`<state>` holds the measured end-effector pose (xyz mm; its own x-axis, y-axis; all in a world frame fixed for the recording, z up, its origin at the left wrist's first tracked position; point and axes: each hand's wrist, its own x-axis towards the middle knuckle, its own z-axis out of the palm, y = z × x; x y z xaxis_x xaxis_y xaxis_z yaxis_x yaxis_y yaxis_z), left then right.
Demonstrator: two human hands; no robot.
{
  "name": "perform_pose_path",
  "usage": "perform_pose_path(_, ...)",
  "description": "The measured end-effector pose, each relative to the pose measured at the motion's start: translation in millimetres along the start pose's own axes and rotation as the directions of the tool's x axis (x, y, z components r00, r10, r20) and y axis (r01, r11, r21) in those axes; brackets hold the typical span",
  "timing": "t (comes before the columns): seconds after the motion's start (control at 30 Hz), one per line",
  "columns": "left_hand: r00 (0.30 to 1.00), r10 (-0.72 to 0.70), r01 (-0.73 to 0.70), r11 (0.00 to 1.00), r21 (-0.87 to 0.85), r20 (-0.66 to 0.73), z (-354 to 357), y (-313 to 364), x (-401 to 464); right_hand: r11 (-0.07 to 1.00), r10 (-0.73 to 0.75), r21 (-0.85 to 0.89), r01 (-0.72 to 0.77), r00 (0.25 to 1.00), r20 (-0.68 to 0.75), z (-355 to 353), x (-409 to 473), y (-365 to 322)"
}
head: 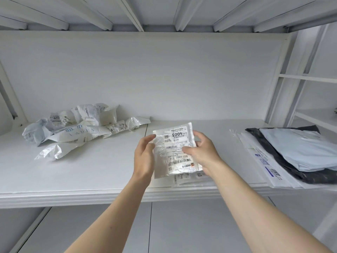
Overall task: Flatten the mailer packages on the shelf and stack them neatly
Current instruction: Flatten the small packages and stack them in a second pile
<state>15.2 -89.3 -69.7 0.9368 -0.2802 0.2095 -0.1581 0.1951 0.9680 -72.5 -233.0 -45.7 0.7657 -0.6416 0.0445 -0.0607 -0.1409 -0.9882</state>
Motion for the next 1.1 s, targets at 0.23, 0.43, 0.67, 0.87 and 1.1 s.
perform_pose_path(0.23, 0.963, -0.001, -0.137, 0.858, 0.496, 0.268, 30.6, -32.9, -10.5, 0.968, -0.033, -0.249, 0.011, 0.996, -0.084, -61.0, 20.5, 16.6)
perform_pose_path(0.43, 0.932, -0.051, -0.255, 0.61, 0.75, 0.358, 40.0, -52.7, -13.5, 0.858, -0.053, -0.513, 0.022, 0.998, -0.046, -62.3, 35.1, 74.0)
perform_pose_path(0.67, 0.907, -0.128, -0.273, 0.546, 0.792, 0.401, 39.3, -56.0, -10.3, 0.889, -0.03, -0.458, 0.008, 0.999, -0.039, -69.9, 37.3, 80.4)
perform_pose_path(0.87, 0.876, -0.162, -0.334, 0.473, 0.815, 0.453, 40.1, -54.5, -10.4, 0.508, -0.088, -0.85, 0.141, 0.99, 0.111, -61.4, 25.1, 54.7)
perform_pose_path(1.1, 0.863, -0.217, -0.326, 0.45, 0.831, 0.456, 41.3, -56.3, -9.0, 0.308, -0.075, -0.89, 0.336, 0.941, 0.33, -26.0, 20.4, 45.7)
